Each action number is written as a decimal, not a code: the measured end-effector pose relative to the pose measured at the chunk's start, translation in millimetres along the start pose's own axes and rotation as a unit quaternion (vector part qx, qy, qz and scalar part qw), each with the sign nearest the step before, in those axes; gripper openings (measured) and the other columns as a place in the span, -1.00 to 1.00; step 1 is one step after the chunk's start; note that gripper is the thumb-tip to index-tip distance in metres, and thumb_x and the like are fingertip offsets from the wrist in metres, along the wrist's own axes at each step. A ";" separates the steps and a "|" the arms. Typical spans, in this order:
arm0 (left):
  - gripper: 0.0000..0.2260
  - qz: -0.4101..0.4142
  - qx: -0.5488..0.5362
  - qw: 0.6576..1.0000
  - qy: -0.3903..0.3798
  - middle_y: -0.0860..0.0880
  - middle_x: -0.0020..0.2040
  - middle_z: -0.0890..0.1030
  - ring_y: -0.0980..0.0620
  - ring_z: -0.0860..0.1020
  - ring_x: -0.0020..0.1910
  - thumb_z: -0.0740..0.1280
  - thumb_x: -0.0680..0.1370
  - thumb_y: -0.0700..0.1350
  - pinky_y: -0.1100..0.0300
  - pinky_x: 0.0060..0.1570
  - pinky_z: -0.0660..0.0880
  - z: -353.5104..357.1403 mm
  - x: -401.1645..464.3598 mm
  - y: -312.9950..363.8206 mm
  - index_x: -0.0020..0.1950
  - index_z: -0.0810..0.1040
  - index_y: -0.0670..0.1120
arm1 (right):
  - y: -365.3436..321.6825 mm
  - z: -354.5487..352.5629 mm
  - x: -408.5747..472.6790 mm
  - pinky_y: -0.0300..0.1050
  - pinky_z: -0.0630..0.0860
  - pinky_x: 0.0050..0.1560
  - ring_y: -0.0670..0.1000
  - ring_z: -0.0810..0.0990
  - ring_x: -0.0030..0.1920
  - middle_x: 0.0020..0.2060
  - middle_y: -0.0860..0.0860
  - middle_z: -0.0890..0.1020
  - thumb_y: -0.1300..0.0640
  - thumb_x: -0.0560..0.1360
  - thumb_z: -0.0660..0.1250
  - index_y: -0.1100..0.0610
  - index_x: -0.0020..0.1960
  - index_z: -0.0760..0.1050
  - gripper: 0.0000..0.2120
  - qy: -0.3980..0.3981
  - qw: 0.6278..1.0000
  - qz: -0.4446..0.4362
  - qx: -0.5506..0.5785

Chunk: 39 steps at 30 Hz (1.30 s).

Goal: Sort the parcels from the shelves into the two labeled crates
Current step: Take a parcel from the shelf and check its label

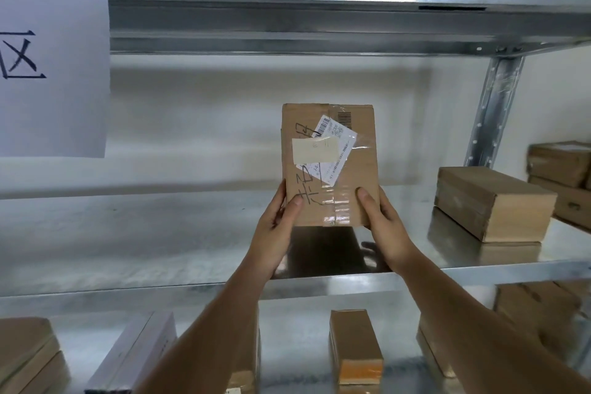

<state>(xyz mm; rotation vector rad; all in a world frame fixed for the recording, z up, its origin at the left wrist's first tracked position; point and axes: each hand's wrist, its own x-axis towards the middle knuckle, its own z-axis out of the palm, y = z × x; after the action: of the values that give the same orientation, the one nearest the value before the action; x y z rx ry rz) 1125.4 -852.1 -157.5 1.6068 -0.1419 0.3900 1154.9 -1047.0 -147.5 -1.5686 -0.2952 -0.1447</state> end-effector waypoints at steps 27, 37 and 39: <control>-0.72 -0.146 -0.036 0.986 0.068 0.03 0.02 0.72 0.01 0.67 -0.06 0.21 0.61 -0.10 0.01 -0.09 0.65 -69.5 -318.8 76.5 0.21 0.63 0.13 | -40.2 57.1 -306.3 0.16 0.56 0.23 0.10 0.60 0.18 0.23 0.02 0.59 -0.06 0.62 0.24 -0.06 0.40 0.34 -0.64 0.026 0.991 0.128 0.010; -0.79 -0.274 -0.052 0.954 0.108 -0.07 0.07 0.64 -0.12 0.58 0.11 0.15 0.61 -0.16 -0.14 0.04 0.56 -149.5 -427.9 5.5 0.18 0.51 -0.03 | 33.8 141.1 -403.8 0.02 0.56 0.13 0.10 0.54 0.19 0.28 0.05 0.53 -0.10 0.67 0.17 0.02 0.50 0.27 -0.55 -0.050 0.966 0.248 -0.046; -0.73 -0.293 -0.048 0.948 0.114 -0.08 0.08 0.64 -0.13 0.58 0.12 0.15 0.61 -0.09 -0.10 0.02 0.56 -175.7 -438.0 -11.1 0.27 0.49 -0.06 | 47.5 166.5 -416.6 -0.12 0.53 -0.08 0.09 0.55 0.15 0.27 0.08 0.54 -0.05 0.68 0.17 0.04 0.50 0.28 -0.58 -0.061 0.963 0.259 -0.051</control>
<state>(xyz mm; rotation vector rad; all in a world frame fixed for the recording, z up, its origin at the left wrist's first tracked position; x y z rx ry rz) 692.3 -741.0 -308.8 1.4150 0.4805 0.0996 754.0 -921.1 -311.7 -1.7100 0.0365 0.3505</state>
